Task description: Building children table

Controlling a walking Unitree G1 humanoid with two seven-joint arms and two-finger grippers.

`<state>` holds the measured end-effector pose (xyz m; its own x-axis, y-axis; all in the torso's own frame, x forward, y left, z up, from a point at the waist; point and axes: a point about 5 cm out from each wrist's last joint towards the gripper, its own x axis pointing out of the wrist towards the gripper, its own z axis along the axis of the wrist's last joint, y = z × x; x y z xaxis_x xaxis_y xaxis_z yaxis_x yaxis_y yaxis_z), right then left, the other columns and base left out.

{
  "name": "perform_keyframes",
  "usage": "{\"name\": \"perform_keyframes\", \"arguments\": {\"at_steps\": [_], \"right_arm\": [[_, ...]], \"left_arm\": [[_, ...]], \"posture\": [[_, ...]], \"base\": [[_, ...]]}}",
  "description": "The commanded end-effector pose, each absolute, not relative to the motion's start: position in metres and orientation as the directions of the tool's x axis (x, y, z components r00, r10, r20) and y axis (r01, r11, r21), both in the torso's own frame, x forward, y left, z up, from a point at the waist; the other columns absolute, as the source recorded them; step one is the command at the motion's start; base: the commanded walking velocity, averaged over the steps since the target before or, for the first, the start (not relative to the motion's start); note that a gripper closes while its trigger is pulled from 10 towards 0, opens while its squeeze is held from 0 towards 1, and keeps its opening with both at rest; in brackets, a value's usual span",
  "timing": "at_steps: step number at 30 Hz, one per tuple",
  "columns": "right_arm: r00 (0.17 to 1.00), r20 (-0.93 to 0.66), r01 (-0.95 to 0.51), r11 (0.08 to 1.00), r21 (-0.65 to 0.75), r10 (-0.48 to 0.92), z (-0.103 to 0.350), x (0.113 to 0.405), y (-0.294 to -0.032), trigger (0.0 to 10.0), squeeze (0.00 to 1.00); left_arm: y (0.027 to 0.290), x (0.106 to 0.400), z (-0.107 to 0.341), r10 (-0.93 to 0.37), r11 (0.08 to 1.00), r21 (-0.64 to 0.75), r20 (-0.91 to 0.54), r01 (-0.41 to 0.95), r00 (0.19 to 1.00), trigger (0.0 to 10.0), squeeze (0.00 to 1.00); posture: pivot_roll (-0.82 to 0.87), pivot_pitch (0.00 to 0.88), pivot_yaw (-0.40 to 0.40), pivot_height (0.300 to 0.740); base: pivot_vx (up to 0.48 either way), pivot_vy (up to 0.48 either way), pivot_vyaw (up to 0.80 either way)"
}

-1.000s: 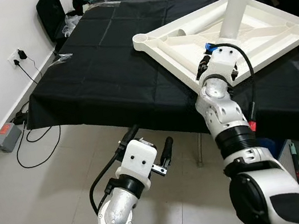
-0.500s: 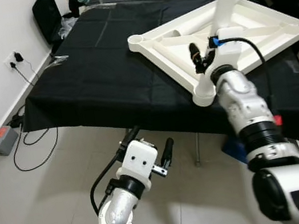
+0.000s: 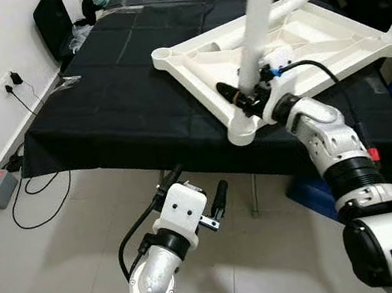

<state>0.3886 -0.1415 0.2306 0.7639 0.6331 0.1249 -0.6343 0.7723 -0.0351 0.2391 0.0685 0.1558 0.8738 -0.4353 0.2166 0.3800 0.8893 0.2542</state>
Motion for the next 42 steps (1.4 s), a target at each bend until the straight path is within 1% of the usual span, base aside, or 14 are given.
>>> {"name": "perform_keyframes", "arguments": {"at_steps": [1,12,13,22,24,27,29,30,33,36,37,39,40,42], "right_arm": [[0.671,0.103,-0.736,0.676,-0.022,0.734,0.227,0.385,-0.124,10.0,0.0],[0.664,0.112,-0.739,0.672,-0.05,0.739,0.231,0.393,-0.112,10.0,0.0],[0.702,0.111,-0.701,0.71,-0.063,0.703,0.231,0.396,-0.111,0.0,0.0],[0.829,0.13,-0.535,0.839,-0.096,0.544,0.227,0.399,-0.125,0.0,0.0],[0.885,0.135,-0.437,0.895,-0.089,0.445,0.228,0.401,-0.137,0.0,0.0],[0.984,0.136,-0.107,0.993,-0.041,0.112,0.232,0.405,-0.17,0.0,0.0],[0.99,0.134,-0.035,0.999,-0.031,0.038,0.231,0.405,-0.177,0.0,0.0],[0.988,0.123,0.099,0.995,-0.017,-0.096,0.23,0.403,-0.188,0.0,0.0],[0.988,0.123,0.099,0.995,-0.017,-0.096,0.23,0.403,-0.188,0.0,0.0],[0.975,0.116,0.193,0.981,-0.01,-0.191,0.23,0.4,-0.196,0.0,0.0],[0.943,0.078,0.322,0.946,0.03,-0.323,0.226,0.396,-0.202,0.0,0.0],[0.943,0.078,0.322,0.946,0.03,-0.323,0.226,0.396,-0.202,0.0,0.0],[0.897,0.046,0.437,0.897,0.068,-0.441,0.222,0.391,-0.202,0.0,0.0],[0.897,0.046,0.437,0.897,0.068,-0.441,0.222,0.391,-0.202,0.0,0.0]], "left_arm": [[0.07,0.237,0.153,-0.437,0.886,0.266,0.202,0.38,0.877,10.0,0.0],[0.07,0.238,0.154,-0.435,0.887,0.265,0.203,0.378,0.877,10.0,0.0],[0.07,0.238,0.154,-0.433,0.888,0.265,0.204,0.377,0.878,10.0,0.0],[0.069,0.239,0.154,-0.431,0.889,0.263,0.204,0.375,0.879,10.0,0.0],[0.069,0.239,0.153,-0.433,0.888,0.264,0.204,0.377,0.878,10.0,0.0],[0.069,0.239,0.152,-0.44,0.884,0.266,0.2,0.384,0.875,10.0,0.0],[0.069,0.239,0.152,-0.442,0.884,0.266,0.198,0.386,0.875,10.0,0.0],[0.069,0.239,0.152,-0.443,0.882,0.267,0.196,0.388,0.874,10.0,0.0],[0.069,0.239,0.152,-0.443,0.882,0.267,0.196,0.388,0.874,10.0,0.0],[0.069,0.239,0.151,-0.445,0.882,0.267,0.196,0.389,0.874,10.0,0.0],[0.068,0.239,0.151,-0.448,0.88,0.27,0.195,0.392,0.872,10.0,0.0],[0.068,0.239,0.151,-0.448,0.88,0.27,0.195,0.392,0.872,10.0,0.0],[0.068,0.238,0.151,-0.451,0.878,0.273,0.194,0.394,0.871,10.0,0.0],[0.068,0.238,0.151,-0.451,0.878,0.273,0.194,0.394,0.871,10.0,0.0]], "posture": [[0.17,0.169,-0.064,0.74],[0.17,0.173,-0.07,0.74],[0.17,0.174,-0.07,0.74],[0.17,0.169,-0.068,0.74],[0.16,0.165,-0.065,0.74],[0.16,0.16,-0.064,0.74],[0.16,0.16,-0.064,0.74],[0.16,0.156,-0.064,0.74],[0.16,0.156,-0.064,0.74],[0.16,0.156,-0.064,0.74],[0.15,0.15,-0.06,0.74],[0.15,0.15,-0.06,0.74],[0.16,0.139,-0.058,0.74],[0.16,0.139,-0.058,0.74]], "base": [[0.0,0.0,0.0],[0.0,0.0,0.0],[0.0,0.0,0.0],[0.0,0.0,0.0],[0.0,0.0,0.0],[0.0,0.0,0.0],[0.0,0.0,0.0],[0.0,0.0,0.0],[0.0,0.0,0.0],[0.0,0.0,0.0],[0.0,0.0,0.0],[0.0,0.0,0.0],[0.0,0.0,0.0],[0.0,0.0,0.0]]}}
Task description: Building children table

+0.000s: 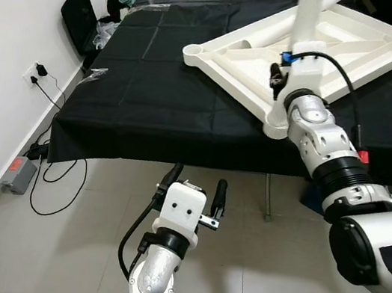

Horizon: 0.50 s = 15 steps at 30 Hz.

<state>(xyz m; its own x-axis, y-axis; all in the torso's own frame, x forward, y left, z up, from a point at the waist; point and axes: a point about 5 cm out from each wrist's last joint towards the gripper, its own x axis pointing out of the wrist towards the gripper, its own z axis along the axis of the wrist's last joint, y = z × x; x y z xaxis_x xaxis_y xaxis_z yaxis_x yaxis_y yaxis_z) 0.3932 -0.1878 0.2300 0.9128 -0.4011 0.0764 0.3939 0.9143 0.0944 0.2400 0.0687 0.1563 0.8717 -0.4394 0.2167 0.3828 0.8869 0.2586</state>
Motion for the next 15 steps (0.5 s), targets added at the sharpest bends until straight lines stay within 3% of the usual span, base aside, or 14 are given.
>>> {"name": "perform_keyframes", "arguments": {"at_steps": [1,12,13,15], "right_arm": [[0.855,0.005,0.515,0.85,0.107,-0.519,0.218,0.387,-0.195,0.0,0.0],[0.805,-0.076,0.589,0.776,0.226,-0.589,0.22,0.388,-0.163,0.0,0.0],[0.807,-0.077,0.586,0.776,0.233,-0.586,0.223,0.389,-0.159,10.0,0.0],[0.815,-0.055,0.573,0.79,0.22,-0.576,0.227,0.389,-0.16,10.0,0.0]], "left_arm": [[0.068,0.238,0.15,-0.452,0.876,0.276,0.191,0.395,0.871,10.0,0.0],[0.068,0.239,0.15,-0.451,0.876,0.279,0.19,0.392,0.872,10.0,0.0],[0.067,0.239,0.15,-0.45,0.877,0.278,0.191,0.392,0.872,10.0,0.0],[0.067,0.239,0.149,-0.45,0.877,0.277,0.188,0.392,0.873,10.0,0.0]], "posture": [[0.15,0.135,-0.058,0.74],[0.16,0.14,-0.068,0.74],[0.16,0.143,-0.068,0.74],[0.15,0.145,-0.065,0.74]], "base": [[0.0,0.0,0.0],[0.0,0.0,0.0],[0.0,0.0,0.0],[0.0,0.0,0.0]]}}
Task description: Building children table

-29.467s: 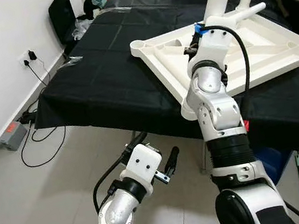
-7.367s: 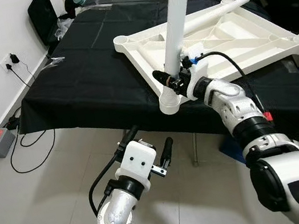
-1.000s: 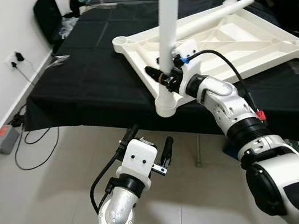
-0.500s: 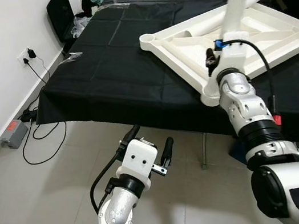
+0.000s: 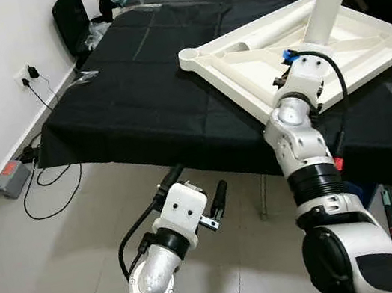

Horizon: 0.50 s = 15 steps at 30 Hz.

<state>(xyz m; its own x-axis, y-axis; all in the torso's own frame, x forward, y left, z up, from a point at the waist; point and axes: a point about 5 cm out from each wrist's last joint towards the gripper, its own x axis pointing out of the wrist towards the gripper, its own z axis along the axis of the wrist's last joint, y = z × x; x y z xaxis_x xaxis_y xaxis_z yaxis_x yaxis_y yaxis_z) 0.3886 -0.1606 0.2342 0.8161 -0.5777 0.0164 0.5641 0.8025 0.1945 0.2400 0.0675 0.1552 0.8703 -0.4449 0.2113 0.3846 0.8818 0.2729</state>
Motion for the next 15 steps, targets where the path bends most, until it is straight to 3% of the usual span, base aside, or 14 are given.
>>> {"name": "perform_keyframes", "arguments": {"at_steps": [1,2,5,6,7,8,15], "right_arm": [[0.815,-0.055,0.573,0.79,0.22,-0.576,0.227,0.389,-0.16,10.0,0.0],[0.815,-0.037,0.571,0.792,0.216,-0.578,0.228,0.388,-0.162,10.0,1.0],[0.809,-0.032,0.58,0.789,0.205,-0.586,0.229,0.385,-0.164,10.0,1.0],[0.812,-0.03,0.575,0.791,0.209,-0.583,0.229,0.383,-0.164,10.0,0.9],[0.812,-0.03,0.575,0.791,0.209,-0.583,0.229,0.383,-0.164,10.0,0.9],[0.814,-0.031,0.572,0.792,0.212,-0.579,0.229,0.382,-0.164,10.0,0.0],[0.821,0.024,0.555,0.807,0.203,-0.571,0.233,0.372,-0.167,10.0,0.0]], "left_arm": [[0.067,0.239,0.149,-0.45,0.877,0.277,0.188,0.392,0.873,10.0,0.0],[0.067,0.24,0.149,-0.45,0.877,0.277,0.187,0.393,0.873,10.0,0.0],[0.067,0.24,0.149,-0.451,0.877,0.275,0.185,0.395,0.873,10.0,0.0],[0.067,0.24,0.149,-0.451,0.877,0.274,0.184,0.395,0.873,10.0,0.0],[0.067,0.24,0.149,-0.451,0.877,0.274,0.184,0.395,0.873,10.0,0.0],[0.067,0.24,0.149,-0.452,0.877,0.274,0.184,0.396,0.873,10.0,0.0],[0.068,0.241,0.148,-0.45,0.877,0.273,0.18,0.395,0.875,10.0,0.0]], "posture": [[0.15,0.145,-0.065,0.74],[0.15,0.146,-0.064,0.74],[0.15,0.149,-0.062,0.74],[0.15,0.151,-0.061,0.74],[0.15,0.151,-0.061,0.74],[0.15,0.151,-0.061,0.74],[0.15,0.15,-0.059,0.74]], "base": [[0.0,0.0,0.0],[0.0,0.0,0.0],[0.0,0.0,0.0],[0.0,0.0,0.0],[0.0,0.0,0.0],[0.0,0.0,0.0],[0.0,0.0,0.0]]}}
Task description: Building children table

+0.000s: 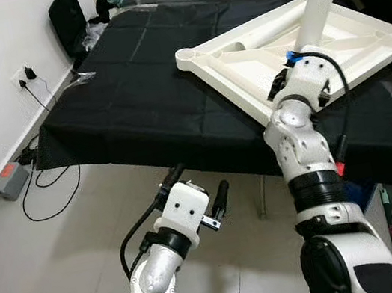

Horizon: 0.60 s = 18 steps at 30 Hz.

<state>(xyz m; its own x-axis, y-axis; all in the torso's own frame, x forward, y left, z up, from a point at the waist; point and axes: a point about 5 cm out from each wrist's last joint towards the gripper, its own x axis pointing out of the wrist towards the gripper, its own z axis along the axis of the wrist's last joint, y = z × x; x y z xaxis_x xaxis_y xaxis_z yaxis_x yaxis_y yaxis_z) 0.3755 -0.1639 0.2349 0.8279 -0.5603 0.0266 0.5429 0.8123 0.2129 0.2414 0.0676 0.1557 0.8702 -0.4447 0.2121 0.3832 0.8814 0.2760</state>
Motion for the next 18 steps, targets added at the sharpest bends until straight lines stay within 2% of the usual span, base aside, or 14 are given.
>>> {"name": "perform_keyframes", "arguments": {"at_steps": [1,2,4,6,11,13,18], "right_arm": [[0.839,0.058,0.52,0.829,0.209,-0.541,0.233,0.366,-0.167,10.0,0.0],[0.839,0.058,0.52,0.829,0.209,-0.541,0.233,0.366,-0.167,10.0,0.0],[0.892,0.117,0.406,0.888,0.216,-0.437,0.231,0.353,-0.16,10.0,0.0],[0.901,0.119,0.386,0.896,0.22,-0.417,0.227,0.348,-0.158,10.0,0.0],[0.894,0.086,0.421,0.89,0.174,-0.44,0.216,0.336,-0.164,10.0,0.0],[0.948,0.069,0.293,0.935,0.198,-0.311,0.208,0.328,-0.152,10.0,0.0],[0.966,0.073,0.229,0.955,0.189,-0.246,0.2,0.32,-0.149,10.0,0.0]], "left_arm": [[0.068,0.242,0.149,-0.449,0.878,0.273,0.181,0.394,0.875,10.0,0.0],[0.068,0.242,0.149,-0.449,0.878,0.273,0.181,0.394,0.875,10.0,0.0],[0.069,0.243,0.148,-0.449,0.878,0.272,0.179,0.395,0.876,10.0,0.0],[0.069,0.243,0.148,-0.449,0.877,0.272,0.178,0.395,0.875,10.0,0.0],[0.07,0.243,0.147,-0.453,0.875,0.276,0.175,0.398,0.874,10.0,0.0],[0.07,0.244,0.147,-0.454,0.874,0.277,0.172,0.399,0.874,10.0,0.0],[0.071,0.245,0.147,-0.453,0.874,0.278,0.172,0.398,0.875,10.0,0.0]], "posture": [[0.15,0.151,-0.056,0.74],[0.15,0.151,-0.056,0.74],[0.14,0.151,-0.051,0.74],[0.13,0.151,-0.05,0.74],[0.14,0.149,-0.049,0.74],[0.14,0.149,-0.048,0.74],[0.14,0.148,-0.046,0.74]], "base": [[0.0,0.0,0.0],[0.0,0.0,0.0],[0.0,0.0,0.0],[0.0,0.0,0.0],[0.0,0.0,0.0],[0.0,0.0,0.0],[0.0,0.0,0.0]]}}
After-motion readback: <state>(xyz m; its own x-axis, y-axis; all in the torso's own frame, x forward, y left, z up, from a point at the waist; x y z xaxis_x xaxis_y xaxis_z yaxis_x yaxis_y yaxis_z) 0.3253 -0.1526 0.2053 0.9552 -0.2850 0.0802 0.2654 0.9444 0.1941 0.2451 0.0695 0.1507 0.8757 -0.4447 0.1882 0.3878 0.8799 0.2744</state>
